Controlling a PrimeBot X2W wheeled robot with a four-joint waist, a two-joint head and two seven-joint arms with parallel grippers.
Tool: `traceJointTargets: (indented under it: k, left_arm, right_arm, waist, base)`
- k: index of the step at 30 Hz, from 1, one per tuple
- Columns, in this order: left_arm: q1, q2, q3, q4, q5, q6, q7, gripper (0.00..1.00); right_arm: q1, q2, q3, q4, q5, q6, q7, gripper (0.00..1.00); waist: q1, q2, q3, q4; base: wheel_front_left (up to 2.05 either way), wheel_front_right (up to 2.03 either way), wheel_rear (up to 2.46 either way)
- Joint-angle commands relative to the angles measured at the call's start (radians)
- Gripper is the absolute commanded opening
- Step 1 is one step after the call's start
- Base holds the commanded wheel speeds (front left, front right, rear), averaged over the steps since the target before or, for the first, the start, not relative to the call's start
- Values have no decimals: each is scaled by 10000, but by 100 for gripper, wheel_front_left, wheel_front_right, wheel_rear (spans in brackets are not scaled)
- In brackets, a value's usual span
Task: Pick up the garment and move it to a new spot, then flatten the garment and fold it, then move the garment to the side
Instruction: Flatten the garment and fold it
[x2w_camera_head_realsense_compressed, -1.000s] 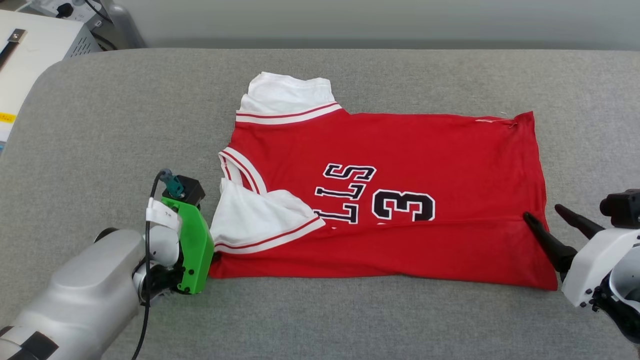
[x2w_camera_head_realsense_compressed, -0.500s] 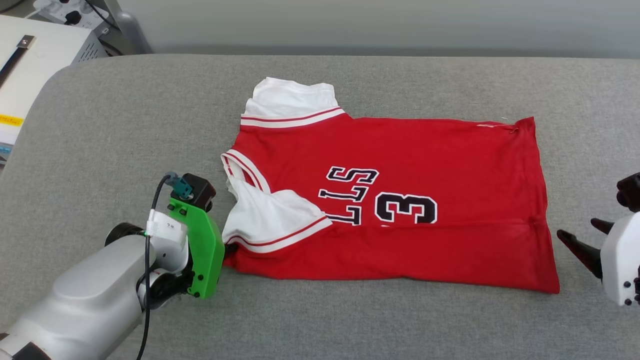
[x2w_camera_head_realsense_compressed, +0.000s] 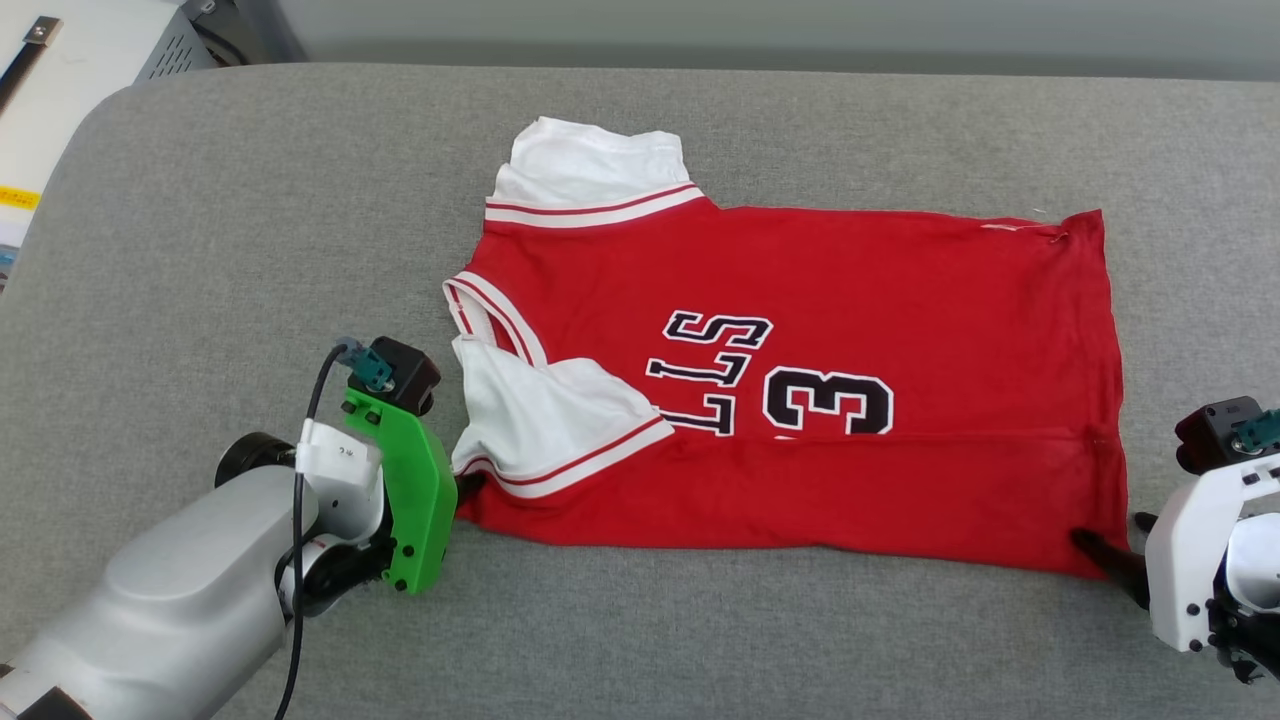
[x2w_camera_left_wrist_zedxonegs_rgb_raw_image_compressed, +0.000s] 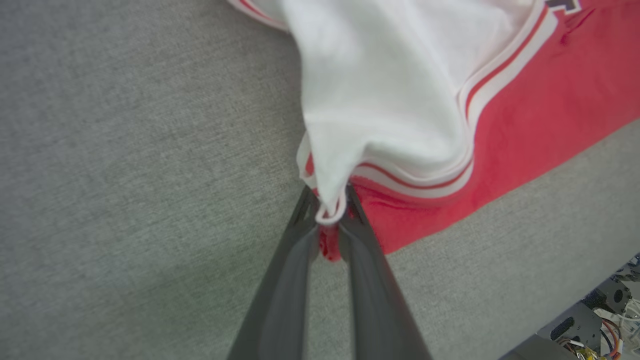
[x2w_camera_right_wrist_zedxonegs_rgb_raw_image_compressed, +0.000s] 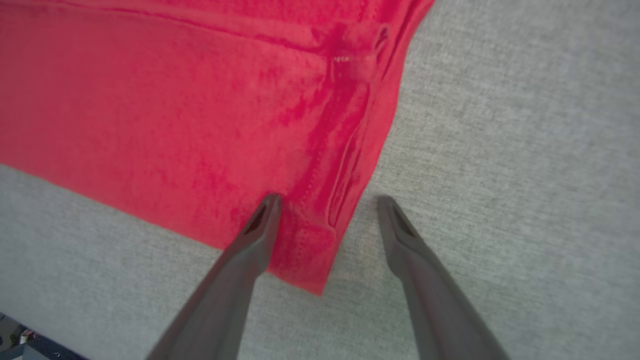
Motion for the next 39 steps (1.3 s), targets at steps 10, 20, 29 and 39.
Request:
traceJointTargets:
  k: [10, 20, 29, 39]
  left_arm:
    - [380, 149, 119, 70, -218, 86, -256, 0]
    - [921, 731, 161, -757, -298, 368, -538, 0]
    - [1694, 1689, 86, -2436, -294, 1030, -709, 0]
    - [2335, 2106, -48, -3562, -308, 1644, -855, 0]
  right_arm:
    - [91, 269, 624, 792, 328, -7, -877, 0]
    - [412, -129, 287, -79, 581, -7, -1563, 0]
    - [1524, -410, -539, -1268, 643, -7, -1371, 0]
    - [2300, -270, -1420, -1651, 777, -7, -884, 0]
  waist:
    - [0, 0, -191, -98]
    - [0, 0, -840, -242]
    - [0, 0, -1251, -314]
    - [0, 0, -1318, -314]
  base:
    - [0, 0, 0]
    - [0, 0, 0]
    - [0, 0, 0]
    - [0, 0, 0]
